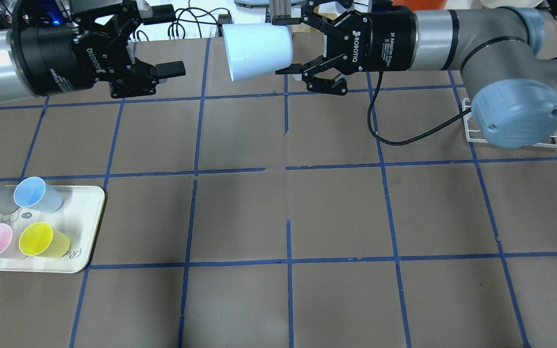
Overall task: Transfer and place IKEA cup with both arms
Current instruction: 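Carry the cup toward the left gripper while the left arm reaches toward it, then close the left gripper on the cup's rim held by the right gripper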
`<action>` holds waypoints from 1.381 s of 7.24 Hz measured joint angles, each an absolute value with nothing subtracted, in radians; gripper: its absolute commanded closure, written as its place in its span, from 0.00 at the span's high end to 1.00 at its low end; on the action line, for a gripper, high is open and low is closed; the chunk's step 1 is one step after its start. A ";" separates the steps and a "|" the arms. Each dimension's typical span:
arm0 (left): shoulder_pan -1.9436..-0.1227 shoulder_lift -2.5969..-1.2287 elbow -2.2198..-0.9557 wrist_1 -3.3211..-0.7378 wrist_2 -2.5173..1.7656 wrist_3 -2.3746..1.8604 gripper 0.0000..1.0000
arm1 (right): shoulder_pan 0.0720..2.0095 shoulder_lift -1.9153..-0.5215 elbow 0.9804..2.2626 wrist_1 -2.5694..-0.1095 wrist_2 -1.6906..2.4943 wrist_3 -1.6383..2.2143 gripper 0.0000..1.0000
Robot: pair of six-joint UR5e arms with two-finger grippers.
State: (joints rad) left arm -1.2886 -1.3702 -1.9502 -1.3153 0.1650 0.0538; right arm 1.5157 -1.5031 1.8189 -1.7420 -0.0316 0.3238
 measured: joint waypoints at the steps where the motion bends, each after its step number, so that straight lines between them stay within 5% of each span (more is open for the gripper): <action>1: -1.312 -1.360 -1.969 -1.213 0.159 0.045 1.00 | 1.522 -1.503 1.819 -1.738 -0.034 0.326 0.20; 10: -1.346 -1.297 -2.129 -0.633 0.216 0.038 1.00 | 1.525 -1.504 1.819 -1.728 -0.039 0.364 0.21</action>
State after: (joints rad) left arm -1.3461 -1.2971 -2.1288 -0.6330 0.2162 0.0381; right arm 1.5248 -1.5043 1.8193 -1.7279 -0.0393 0.3639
